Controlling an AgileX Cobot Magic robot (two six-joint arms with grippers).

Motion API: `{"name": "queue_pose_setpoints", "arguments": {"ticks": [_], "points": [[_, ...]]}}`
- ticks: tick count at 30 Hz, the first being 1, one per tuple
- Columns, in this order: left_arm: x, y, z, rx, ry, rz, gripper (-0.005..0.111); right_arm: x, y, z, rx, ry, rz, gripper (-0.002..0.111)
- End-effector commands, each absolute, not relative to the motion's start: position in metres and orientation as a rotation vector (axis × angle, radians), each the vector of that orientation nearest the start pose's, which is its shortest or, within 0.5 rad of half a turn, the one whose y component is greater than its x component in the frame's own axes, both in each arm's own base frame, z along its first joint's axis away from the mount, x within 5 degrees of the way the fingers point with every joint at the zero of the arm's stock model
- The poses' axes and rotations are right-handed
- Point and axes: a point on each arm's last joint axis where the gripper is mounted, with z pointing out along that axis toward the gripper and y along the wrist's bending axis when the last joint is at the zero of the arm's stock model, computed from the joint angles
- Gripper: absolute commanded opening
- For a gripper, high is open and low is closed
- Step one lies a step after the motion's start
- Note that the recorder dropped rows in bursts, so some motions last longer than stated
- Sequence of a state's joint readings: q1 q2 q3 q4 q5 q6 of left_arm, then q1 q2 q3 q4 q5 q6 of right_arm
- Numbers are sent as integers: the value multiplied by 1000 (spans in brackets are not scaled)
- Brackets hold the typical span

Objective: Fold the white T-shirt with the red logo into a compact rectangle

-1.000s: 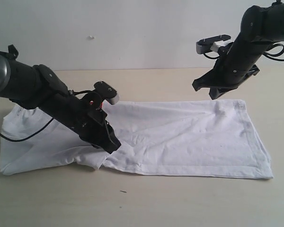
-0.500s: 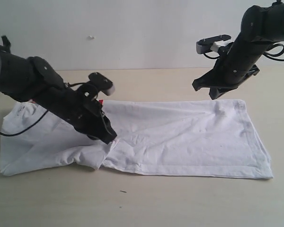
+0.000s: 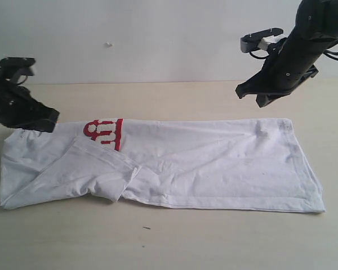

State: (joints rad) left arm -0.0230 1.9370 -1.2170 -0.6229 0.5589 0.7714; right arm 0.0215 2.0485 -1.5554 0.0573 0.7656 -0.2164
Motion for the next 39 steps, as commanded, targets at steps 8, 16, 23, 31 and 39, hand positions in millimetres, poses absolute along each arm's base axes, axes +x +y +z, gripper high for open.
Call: {"name": "queue_pose_setpoints", "arguments": {"ticks": [8, 16, 23, 31, 39], "points": [[389, 46, 148, 38, 2678, -326, 55, 437, 10, 198, -272, 2722, 6, 0], [391, 53, 111, -53, 2736, -357, 55, 437, 10, 198, -274, 2722, 4, 0], [389, 51, 96, -73, 2782, -404, 55, 437, 10, 198, -272, 2718, 5, 0], [387, 42, 89, -63, 2792, -568, 55, 437, 12, 198, -257, 2717, 29, 0], [384, 42, 88, -18, 2824, -560, 14, 437, 12, 197, -255, 2723, 35, 0]]}}
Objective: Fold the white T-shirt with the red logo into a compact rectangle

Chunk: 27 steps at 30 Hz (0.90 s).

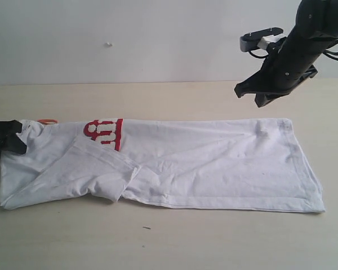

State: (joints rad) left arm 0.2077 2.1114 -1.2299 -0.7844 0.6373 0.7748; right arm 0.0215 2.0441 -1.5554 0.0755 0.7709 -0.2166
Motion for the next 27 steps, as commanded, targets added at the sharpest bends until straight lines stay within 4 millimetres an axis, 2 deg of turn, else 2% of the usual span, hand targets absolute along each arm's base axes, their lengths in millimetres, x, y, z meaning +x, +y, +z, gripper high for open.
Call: {"name": "queue_pose_setpoints", "arguments": {"ticks": [1, 2, 6, 8, 10, 11, 17, 21, 27], "points": [[384, 42, 88, -15, 2828, -568, 5, 437, 12, 197, -255, 2723, 35, 0], [384, 41, 89, -20, 2824, -578, 0, 437, 12, 197, -255, 2723, 35, 0], [388, 37, 115, -7, 2773, -642, 0, 436, 15, 202, -237, 2708, 84, 0], [389, 34, 137, 23, 2734, -669, 0, 435, 17, 215, -224, 2661, 115, 3], [388, 21, 160, 83, 2690, -662, 0, 432, 19, 232, -211, 2612, 139, 10], [388, 11, 172, 130, 2662, -654, 0, 430, 19, 243, -215, 2586, 141, 14], [388, -43, 219, 296, 2562, -683, 0, 416, 19, 280, -177, 2516, 174, 29], [387, -96, 246, 432, 2496, -739, 0, 405, 16, 304, -132, 2468, 216, 42], [376, -179, 273, 639, 2386, -812, 0, 393, 1, 325, -82, 2436, 218, 44]]}}
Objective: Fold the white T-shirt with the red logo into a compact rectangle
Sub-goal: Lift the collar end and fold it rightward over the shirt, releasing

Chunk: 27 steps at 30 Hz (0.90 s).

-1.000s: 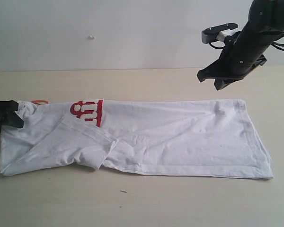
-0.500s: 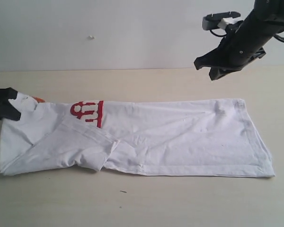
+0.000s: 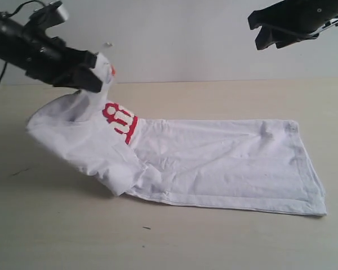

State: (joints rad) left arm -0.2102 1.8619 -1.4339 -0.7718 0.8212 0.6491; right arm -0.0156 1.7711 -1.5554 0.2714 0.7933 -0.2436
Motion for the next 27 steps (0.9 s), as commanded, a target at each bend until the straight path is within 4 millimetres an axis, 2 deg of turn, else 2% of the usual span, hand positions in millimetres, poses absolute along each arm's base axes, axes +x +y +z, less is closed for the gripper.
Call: {"name": "queue_pose_setpoints", "arguments": {"ticks": [1, 5, 9, 11, 13, 16, 17, 18, 22, 24, 27], "points": [[372, -195, 277, 677, 2365, -825, 0, 392, 0, 327, -74, 2433, 222, 44], [355, -252, 278, 805, 2306, -881, 0, 390, -1, 330, -62, 2425, 240, 44], [340, -303, 260, 879, 2266, -901, 0, 390, 0, 330, -60, 2433, 253, 44], [339, -321, 249, 889, 2249, -888, 7, 389, 0, 329, -63, 2443, 257, 44], [340, -331, 241, 902, 2250, -889, 21, 388, 0, 329, -62, 2450, 265, 44], [342, -337, 238, 915, 2248, -901, 54, 388, 1, 329, -59, 2454, 277, 44], [342, -337, 240, 908, 2248, -905, 63, 388, 1, 328, -59, 2458, 281, 44], [343, -337, 242, 895, 2245, -910, 67, 388, 2, 327, -61, 2465, 283, 44], [349, -324, 261, 878, 2238, -885, 60, 388, 2, 321, -66, 2504, 294, 44], [354, -311, 270, 870, 2247, -846, 54, 389, 3, 311, -72, 2560, 311, 44], [360, -288, 278, 859, 2312, -782, 50, 390, 3, 285, -70, 2658, 331, 44]]}}
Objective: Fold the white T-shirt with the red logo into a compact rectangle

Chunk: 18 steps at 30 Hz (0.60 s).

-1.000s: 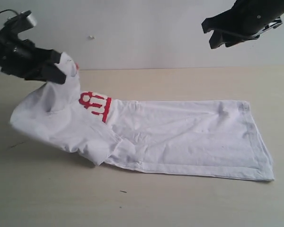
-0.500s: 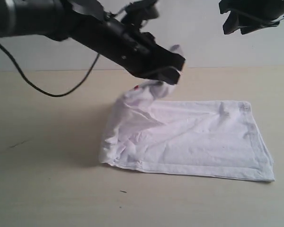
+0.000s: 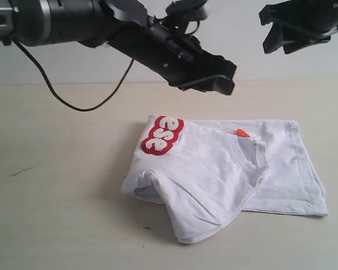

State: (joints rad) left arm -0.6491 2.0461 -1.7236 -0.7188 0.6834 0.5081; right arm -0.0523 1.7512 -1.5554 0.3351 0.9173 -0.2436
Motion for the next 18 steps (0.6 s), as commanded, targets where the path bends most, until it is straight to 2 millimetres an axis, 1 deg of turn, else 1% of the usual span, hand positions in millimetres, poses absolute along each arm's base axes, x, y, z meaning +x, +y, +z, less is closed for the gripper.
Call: {"name": "queue_pose_setpoints", "arguments": {"ticks": [1, 3, 4, 5, 7, 9, 13, 16, 18], "points": [[363, -277, 280, 864, 2335, -742, 50, 390, 0, 271, -56, 2696, 329, 44], [366, -260, 282, 862, 2377, -677, 50, 390, -6, 249, -18, 2743, 330, 44], [369, -249, 282, 843, 2400, -646, 50, 389, -13, 233, 20, 2772, 326, 44], [369, -242, 283, 830, 2405, -627, 50, 387, -17, 222, 50, 2790, 329, 45], [370, -224, 281, 799, 2417, -600, 50, 383, -28, 199, 102, 2840, 339, 48], [369, -209, 279, 789, 2415, -569, 50, 381, -31, 179, 104, 2881, 376, 53], [368, -182, 270, 734, 2441, -526, 50, 384, -25, 154, 74, 2914, 470, 57], [367, -167, 265, 717, 2462, -505, 50, 388, -18, 138, 30, 2910, 571, 57], [369, -160, 263, 695, 2468, -495, 50, 391, -15, 130, 38, 2883, 636, 57]]}}
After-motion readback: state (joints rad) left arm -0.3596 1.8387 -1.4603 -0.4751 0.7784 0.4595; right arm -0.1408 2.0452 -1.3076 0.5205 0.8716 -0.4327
